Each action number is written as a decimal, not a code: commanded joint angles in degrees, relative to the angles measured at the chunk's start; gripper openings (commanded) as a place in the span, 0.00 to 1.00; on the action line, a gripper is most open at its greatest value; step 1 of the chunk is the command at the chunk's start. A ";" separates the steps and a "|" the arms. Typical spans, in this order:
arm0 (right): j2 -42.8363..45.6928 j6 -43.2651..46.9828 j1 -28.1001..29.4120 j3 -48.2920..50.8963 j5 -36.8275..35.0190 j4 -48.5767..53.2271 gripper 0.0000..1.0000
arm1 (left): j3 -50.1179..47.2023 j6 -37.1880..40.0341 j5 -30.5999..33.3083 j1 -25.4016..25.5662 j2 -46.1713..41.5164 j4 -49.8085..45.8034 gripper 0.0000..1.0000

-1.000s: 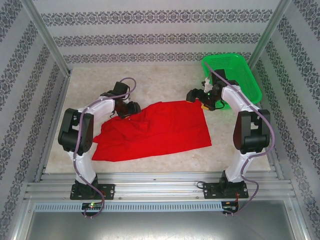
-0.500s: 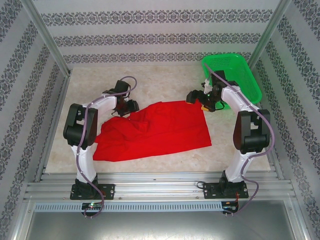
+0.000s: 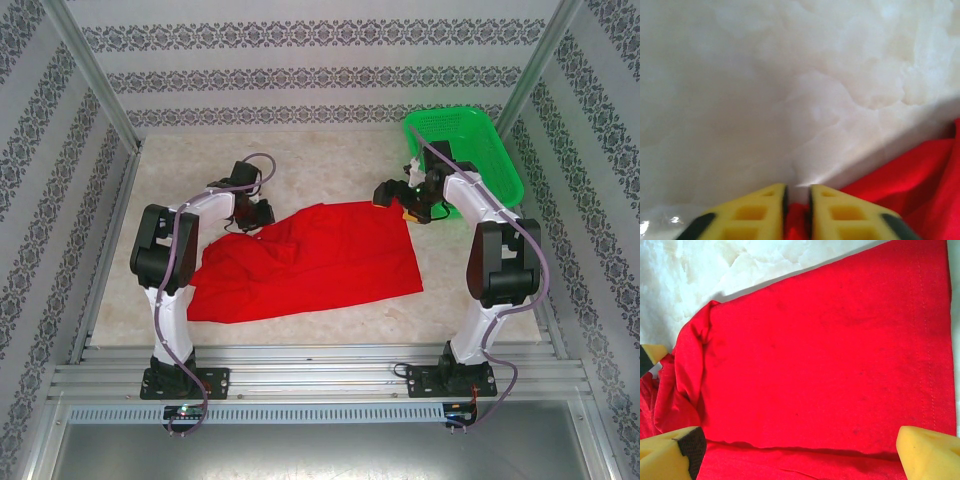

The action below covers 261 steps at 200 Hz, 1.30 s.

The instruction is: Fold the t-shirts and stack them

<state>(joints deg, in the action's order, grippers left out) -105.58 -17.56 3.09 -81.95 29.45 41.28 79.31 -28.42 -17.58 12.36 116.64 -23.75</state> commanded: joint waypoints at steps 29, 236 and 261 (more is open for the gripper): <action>0.10 0.84 -1.31 -0.33 0.02 0.47 0.98 | 0.85 2.95 -1.97 -0.33 -2.78 0.81 0.00; -30.04 5.90 0.56 -42.37 -22.31 17.62 0.91 | 8.56 14.67 9.46 -3.83 -28.14 -9.44 0.00; -29.92 5.37 0.76 -41.98 -19.72 16.86 0.89 | 7.33 14.63 1.70 -3.64 -27.65 -4.34 0.00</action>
<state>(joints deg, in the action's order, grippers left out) -135.17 -13.15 3.53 -122.52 9.65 56.16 87.64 -16.16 -10.02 9.26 89.93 -33.56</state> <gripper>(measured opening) 0.897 0.050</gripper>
